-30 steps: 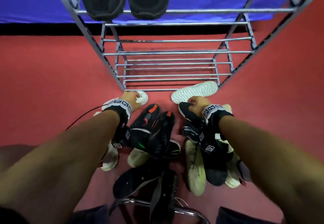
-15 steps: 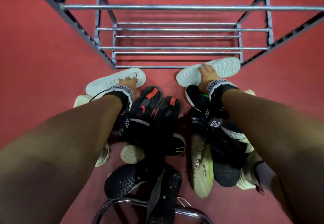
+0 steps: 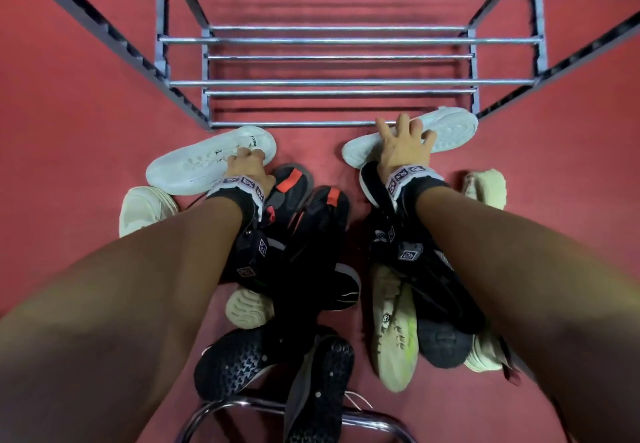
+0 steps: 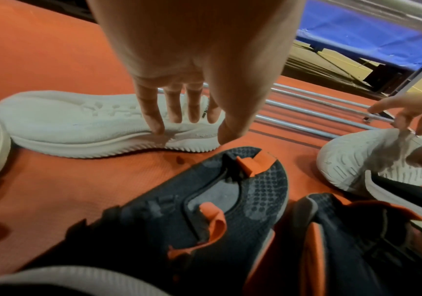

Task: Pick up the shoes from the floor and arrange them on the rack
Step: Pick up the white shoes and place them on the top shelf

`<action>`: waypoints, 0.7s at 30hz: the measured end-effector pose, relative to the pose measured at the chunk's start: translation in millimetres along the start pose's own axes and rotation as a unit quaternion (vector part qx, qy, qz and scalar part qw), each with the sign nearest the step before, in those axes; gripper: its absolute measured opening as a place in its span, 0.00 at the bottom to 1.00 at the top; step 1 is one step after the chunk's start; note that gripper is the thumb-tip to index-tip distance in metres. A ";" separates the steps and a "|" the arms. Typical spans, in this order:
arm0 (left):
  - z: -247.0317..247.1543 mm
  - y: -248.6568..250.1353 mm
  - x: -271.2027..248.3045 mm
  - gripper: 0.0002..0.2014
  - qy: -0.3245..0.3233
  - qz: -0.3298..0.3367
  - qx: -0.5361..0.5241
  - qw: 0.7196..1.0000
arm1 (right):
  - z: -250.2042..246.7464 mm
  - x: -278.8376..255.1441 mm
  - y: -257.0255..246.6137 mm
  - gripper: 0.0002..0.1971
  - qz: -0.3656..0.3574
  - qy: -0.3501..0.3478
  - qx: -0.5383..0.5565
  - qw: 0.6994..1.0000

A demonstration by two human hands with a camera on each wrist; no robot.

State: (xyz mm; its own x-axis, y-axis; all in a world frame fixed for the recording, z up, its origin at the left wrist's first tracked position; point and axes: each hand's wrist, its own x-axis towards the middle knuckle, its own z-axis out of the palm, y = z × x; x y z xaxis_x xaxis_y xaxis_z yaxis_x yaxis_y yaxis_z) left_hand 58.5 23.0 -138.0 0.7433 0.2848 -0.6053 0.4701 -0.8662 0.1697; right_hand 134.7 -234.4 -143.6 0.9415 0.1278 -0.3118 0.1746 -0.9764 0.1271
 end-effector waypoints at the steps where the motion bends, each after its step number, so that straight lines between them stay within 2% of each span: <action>1: -0.3 2.7 0.2 0.23 0.005 -0.002 -0.005 1.000 | 2.0 -6.0 1.8 0.24 0.008 0.016 0.007 1.000; 4: -4.4 6.4 0.8 0.22 0.033 -0.028 -0.002 0.999 | 5.9 -24.6 -1.2 0.17 0.061 0.047 0.098 0.992; 7: -6.7 10.0 -1.2 0.25 0.090 -0.074 -0.030 0.993 | 12.5 -42.6 -0.5 0.14 0.127 0.058 0.229 0.963; 10: 0.5 6.0 -0.8 0.31 0.062 -0.102 -0.078 0.990 | 18.2 -58.0 -1.1 0.17 0.168 0.045 0.345 0.922; 12: 7.2 3.3 0.9 0.35 0.019 -0.087 -0.084 0.992 | 21.5 -61.7 0.0 0.18 0.169 0.036 0.370 0.913; 15: 10.3 0.1 4.7 0.35 0.010 -0.081 -0.067 0.994 | 20.3 -56.3 -1.6 0.14 0.191 0.021 0.354 0.915; 18: 5.2 -0.4 7.4 0.33 0.003 -0.091 -0.078 0.993 | 9.0 -49.1 -7.5 0.13 0.265 -0.023 0.361 0.894; 21: 4.7 -1.6 12.0 0.36 -0.006 -0.124 -0.085 0.989 | 2.4 -44.2 -18.6 0.10 0.317 -0.039 0.378 0.869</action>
State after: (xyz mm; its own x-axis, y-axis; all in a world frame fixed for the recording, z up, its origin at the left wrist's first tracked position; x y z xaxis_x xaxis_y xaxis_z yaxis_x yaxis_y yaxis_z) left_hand 64.4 25.8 -149.2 0.5900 0.4738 -0.6538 0.7112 -0.6883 0.1430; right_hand 89.1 -222.3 -134.5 0.7519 -0.4617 -0.4707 -0.6393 -0.6850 -0.3493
